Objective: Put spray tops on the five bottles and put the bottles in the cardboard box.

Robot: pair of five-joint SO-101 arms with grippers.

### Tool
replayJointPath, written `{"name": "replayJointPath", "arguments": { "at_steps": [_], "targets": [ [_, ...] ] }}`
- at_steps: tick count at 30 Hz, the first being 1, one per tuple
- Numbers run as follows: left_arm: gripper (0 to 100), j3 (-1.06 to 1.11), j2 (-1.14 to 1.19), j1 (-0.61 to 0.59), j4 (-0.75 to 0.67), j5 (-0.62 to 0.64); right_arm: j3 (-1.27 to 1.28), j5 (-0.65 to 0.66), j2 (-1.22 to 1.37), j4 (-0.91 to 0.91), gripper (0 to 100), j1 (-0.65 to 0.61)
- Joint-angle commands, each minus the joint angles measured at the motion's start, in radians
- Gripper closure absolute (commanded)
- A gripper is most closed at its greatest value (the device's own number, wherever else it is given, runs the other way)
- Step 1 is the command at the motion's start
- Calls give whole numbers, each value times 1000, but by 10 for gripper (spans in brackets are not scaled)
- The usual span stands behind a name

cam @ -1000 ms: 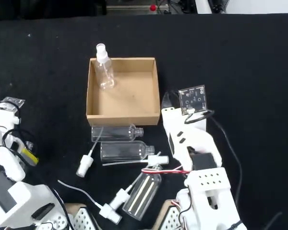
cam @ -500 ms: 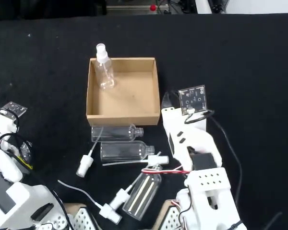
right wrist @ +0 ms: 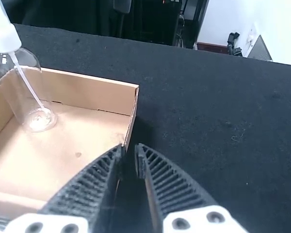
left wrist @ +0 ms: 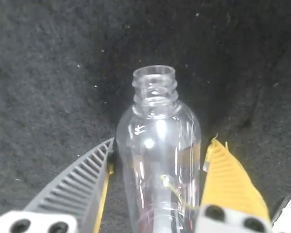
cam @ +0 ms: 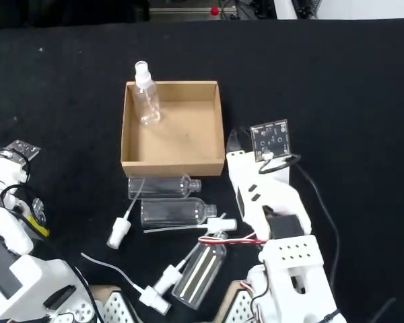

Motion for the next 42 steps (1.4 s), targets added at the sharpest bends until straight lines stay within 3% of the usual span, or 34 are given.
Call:
{"name": "replayJointPath", "arguments": {
  "at_steps": [1, 6, 9, 12, 17, 23, 28, 32, 42],
  "targets": [
    [744, -30, -6, 7, 8, 12, -12, 6, 5, -31, 966, 12],
    [970, -28, -15, 5, 14, 20, -15, 6, 5, -29, 966, 12],
    [942, -38, -17, -10, 15, 21, -18, 6, 4, -25, 965, 12],
    [974, -82, -17, -39, 14, 21, -48, 6, 4, 15, 964, 14],
    [970, -186, -6, -111, 14, 25, -260, 43, 4, 310, 963, 0],
    [970, -196, -5, -139, 14, 164, -564, 336, 12, 786, 962, -213],
    [971, -199, -5, -157, 6, 219, -742, 351, 54, 1019, 916, -416],
    [971, -239, 9, -199, 9, 233, -811, 387, 205, 1079, 815, -563],
    [971, -567, 311, -369, 89, 224, -966, 628, 591, 1036, 815, -802]
  ]
}}
